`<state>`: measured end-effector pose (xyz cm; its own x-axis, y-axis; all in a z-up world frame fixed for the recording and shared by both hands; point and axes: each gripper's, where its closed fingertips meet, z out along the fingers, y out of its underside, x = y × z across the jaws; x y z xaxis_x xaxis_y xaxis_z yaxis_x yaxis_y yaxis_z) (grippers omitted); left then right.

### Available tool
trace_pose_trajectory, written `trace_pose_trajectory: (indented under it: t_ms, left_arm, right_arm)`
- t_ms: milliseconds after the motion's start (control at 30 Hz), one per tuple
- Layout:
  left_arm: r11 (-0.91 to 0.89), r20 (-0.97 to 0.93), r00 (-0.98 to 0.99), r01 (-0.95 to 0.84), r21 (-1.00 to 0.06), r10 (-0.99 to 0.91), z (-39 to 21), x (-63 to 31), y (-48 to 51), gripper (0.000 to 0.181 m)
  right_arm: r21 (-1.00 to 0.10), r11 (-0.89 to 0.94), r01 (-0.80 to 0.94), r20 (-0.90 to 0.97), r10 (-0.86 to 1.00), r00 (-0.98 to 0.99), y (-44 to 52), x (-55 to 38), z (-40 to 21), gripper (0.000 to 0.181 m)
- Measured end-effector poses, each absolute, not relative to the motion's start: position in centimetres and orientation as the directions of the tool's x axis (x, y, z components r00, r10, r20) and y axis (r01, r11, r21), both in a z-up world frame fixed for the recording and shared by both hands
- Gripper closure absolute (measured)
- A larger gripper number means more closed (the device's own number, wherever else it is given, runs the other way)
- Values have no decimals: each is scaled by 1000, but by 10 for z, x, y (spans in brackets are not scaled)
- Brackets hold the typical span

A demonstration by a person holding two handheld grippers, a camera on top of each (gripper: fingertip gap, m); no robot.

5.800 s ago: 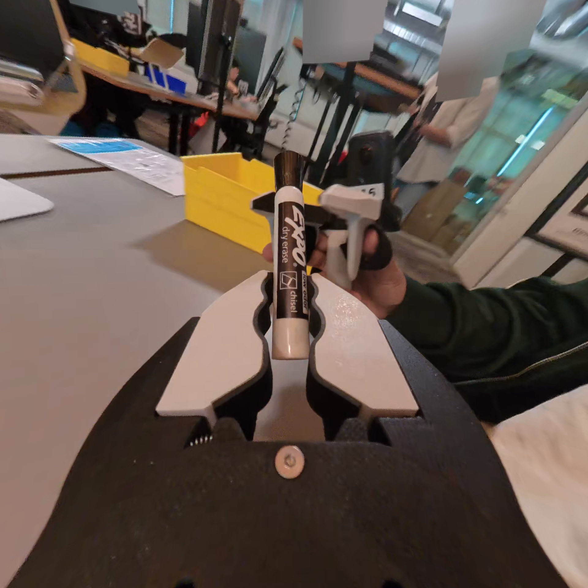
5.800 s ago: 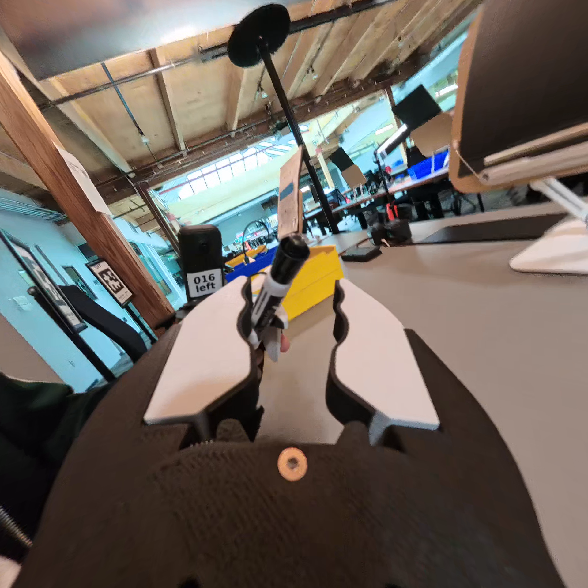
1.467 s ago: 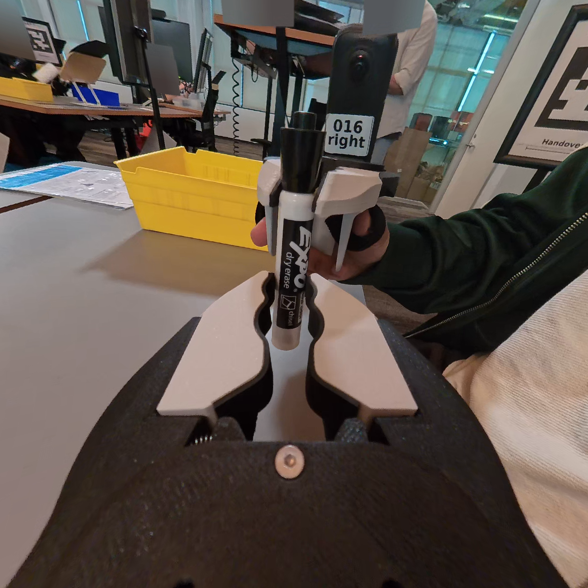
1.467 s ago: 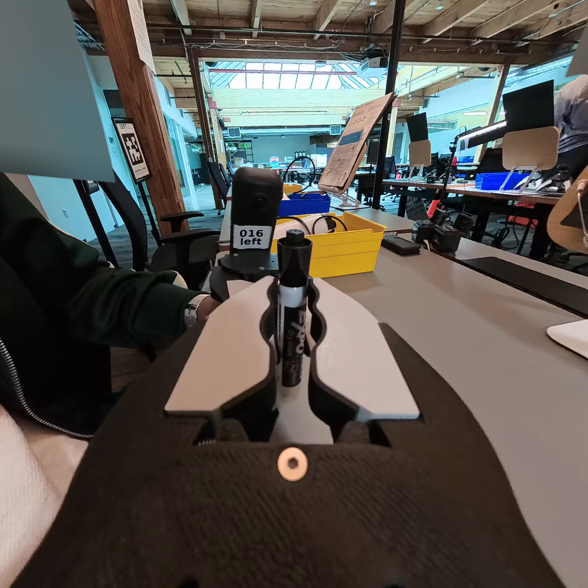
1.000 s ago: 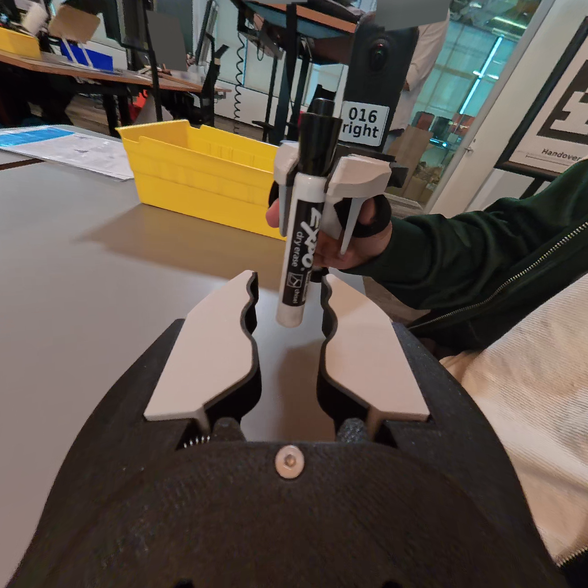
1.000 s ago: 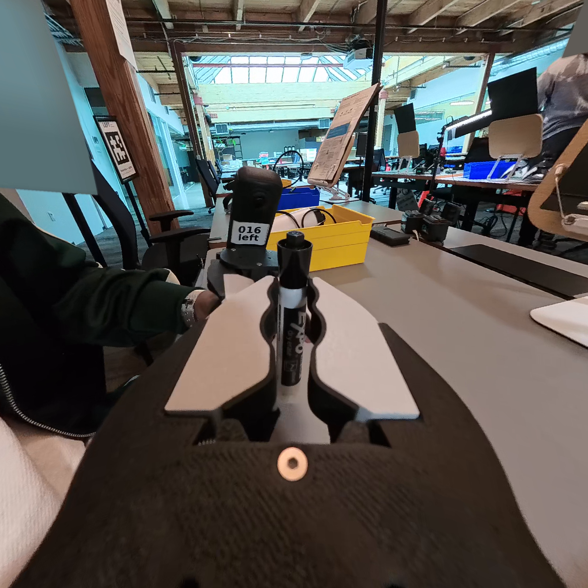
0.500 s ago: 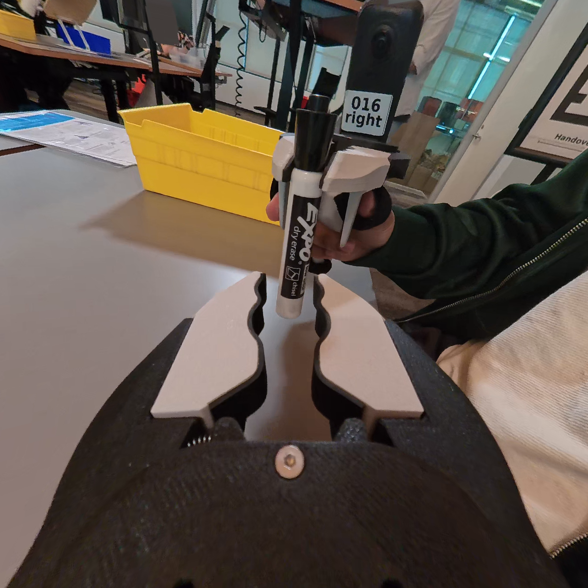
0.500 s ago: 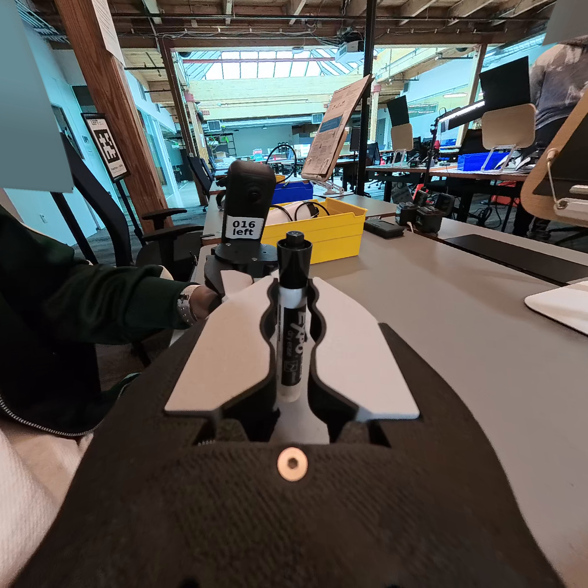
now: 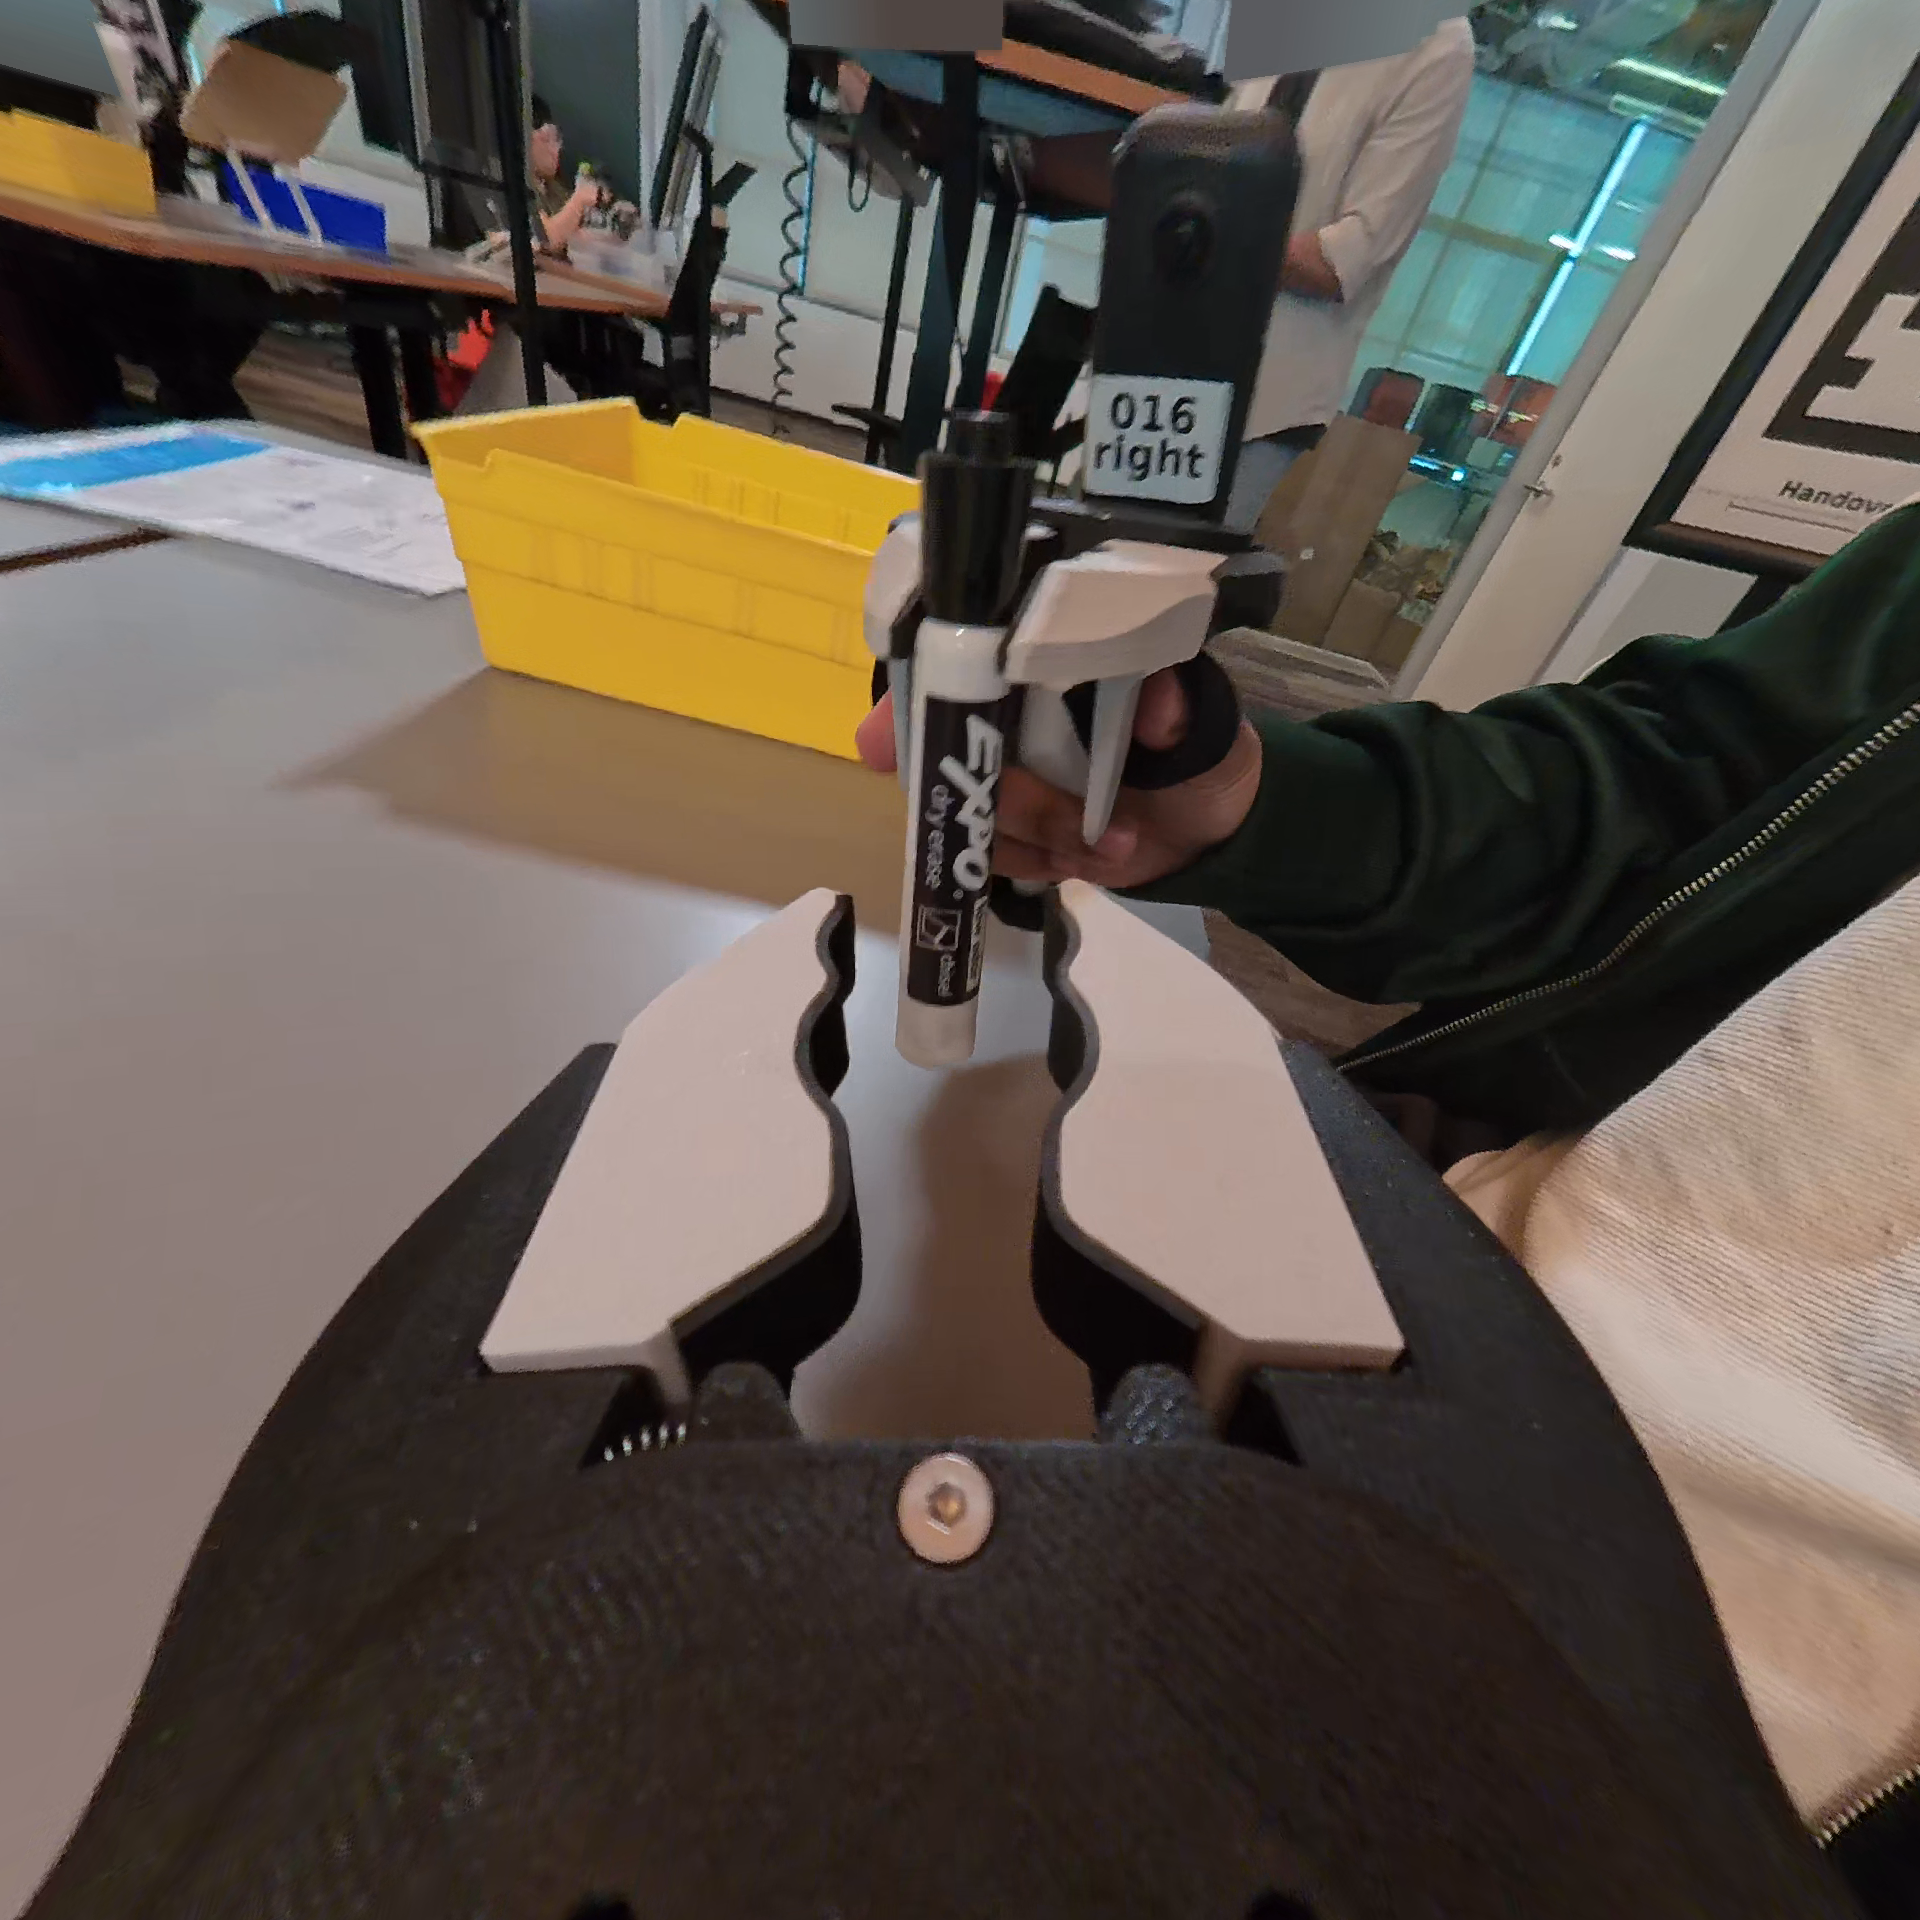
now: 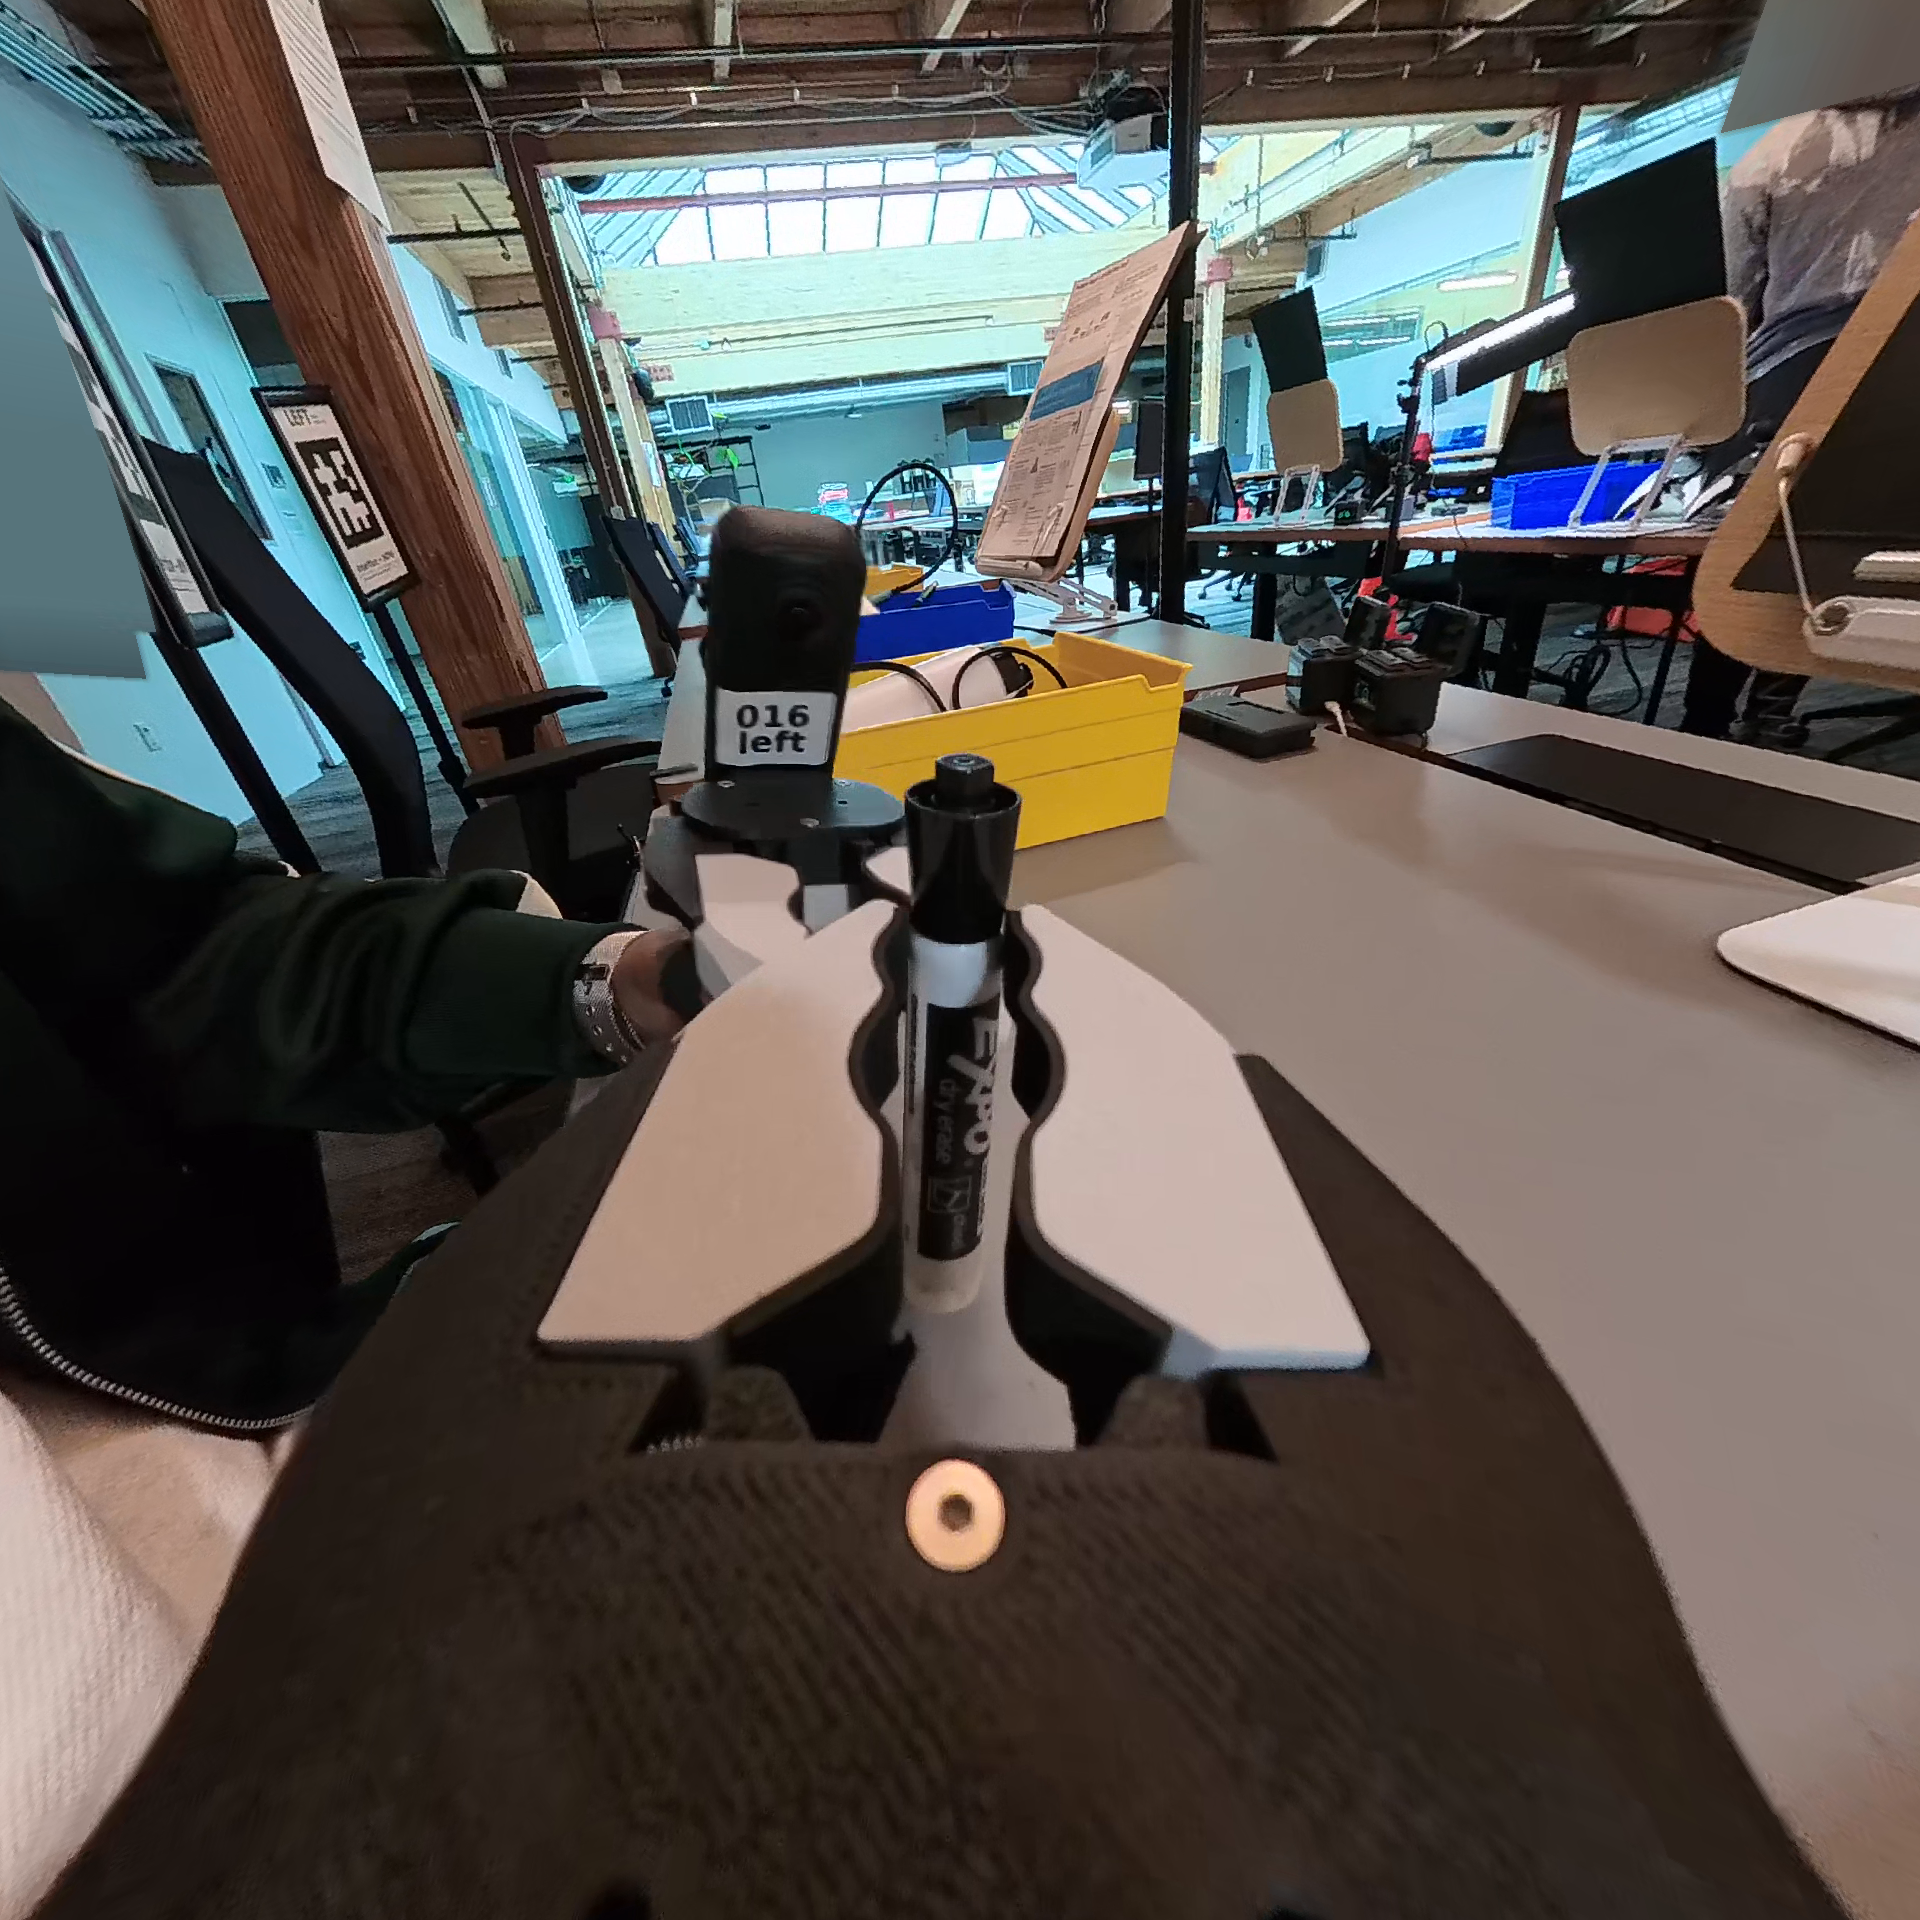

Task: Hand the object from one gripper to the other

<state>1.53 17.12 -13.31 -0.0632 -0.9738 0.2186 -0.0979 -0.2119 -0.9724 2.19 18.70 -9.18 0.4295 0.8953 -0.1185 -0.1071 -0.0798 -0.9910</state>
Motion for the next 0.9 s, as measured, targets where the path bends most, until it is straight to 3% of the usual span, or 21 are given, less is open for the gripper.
trace_pose_trajectory:
  t_ms: [300, 467, 667, 900]
  left_arm:
    - [-136, 140, -27, -118, -984, -990, -136, 18, 171, 129]
    - [-82, 83, 1, -175, -981, -997, -145, 19, 172, 137]
    - [-236, 262, -102, -218, -947, -960, -156, 26, 159, 140]
    - [-185, 221, -135, -239, -953, -966, -159, 30, 149, 149]
  right_arm:
    - [-972, -171, -163, -224, 888, 400, 191, 27, -93, 163]
    - [-945, -231, -231, -307, 869, 387, 195, 35, -90, 163]
    - [-960, -168, -225, -248, 885, 394, 191, 34, -84, 163]
    - [-986, -51, -159, -111, 910, 399, 175, 18, -76, 163]
